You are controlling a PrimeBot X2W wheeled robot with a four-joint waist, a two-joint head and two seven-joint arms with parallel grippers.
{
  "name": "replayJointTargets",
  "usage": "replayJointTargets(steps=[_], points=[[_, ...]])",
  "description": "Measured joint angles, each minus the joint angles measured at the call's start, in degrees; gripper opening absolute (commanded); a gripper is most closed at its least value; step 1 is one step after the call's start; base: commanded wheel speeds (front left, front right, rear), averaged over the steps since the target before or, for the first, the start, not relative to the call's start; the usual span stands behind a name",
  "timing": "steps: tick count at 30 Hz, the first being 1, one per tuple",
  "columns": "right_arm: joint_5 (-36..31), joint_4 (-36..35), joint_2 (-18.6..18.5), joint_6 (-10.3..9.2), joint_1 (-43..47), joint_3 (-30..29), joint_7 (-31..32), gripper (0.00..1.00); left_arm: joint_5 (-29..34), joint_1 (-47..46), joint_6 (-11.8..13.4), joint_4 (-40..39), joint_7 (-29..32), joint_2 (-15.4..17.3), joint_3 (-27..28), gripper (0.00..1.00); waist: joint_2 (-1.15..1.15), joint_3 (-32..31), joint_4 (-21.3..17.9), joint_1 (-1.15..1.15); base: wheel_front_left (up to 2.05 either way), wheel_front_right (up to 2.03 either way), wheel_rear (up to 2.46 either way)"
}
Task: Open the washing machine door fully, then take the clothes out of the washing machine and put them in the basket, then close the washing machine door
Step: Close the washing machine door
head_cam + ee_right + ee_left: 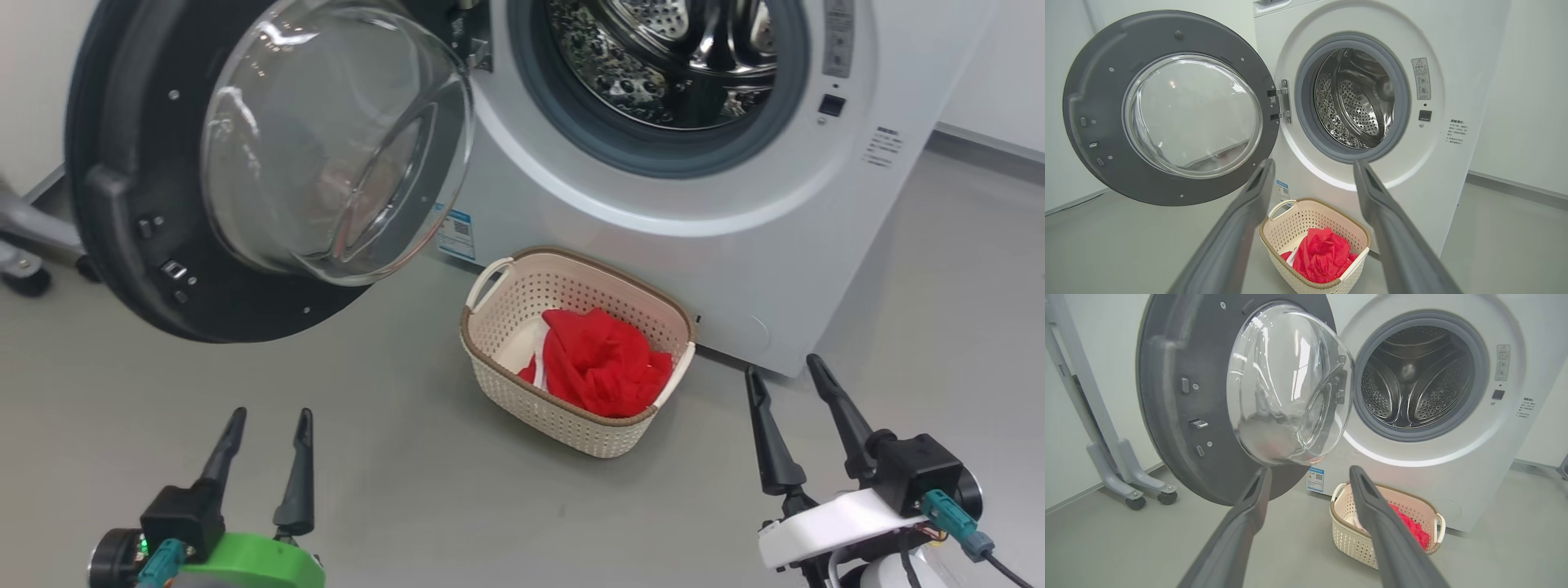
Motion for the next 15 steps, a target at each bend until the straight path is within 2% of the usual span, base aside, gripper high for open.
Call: replayJointTargets(steps=[6, 15], points=[[0.0, 0.1, 0.4, 1.16, -0.2, 2.0, 0.0, 1.0, 0.0, 0.1, 1.1, -1.3, -0.1, 0.5, 2.0, 1.0, 0.0, 0.1, 2.5, 0.0, 0.0, 0.0, 0.0], [0.0, 0.9, 0.4, 1.88, -1.5, 2.6, 0.1, 1.0, 0.0, 0.5, 1.6, -3.0, -0.1, 0.5, 2.5, 1.0, 0.0, 0.7, 3.1, 0.0, 0.0, 0.0, 0.0]])
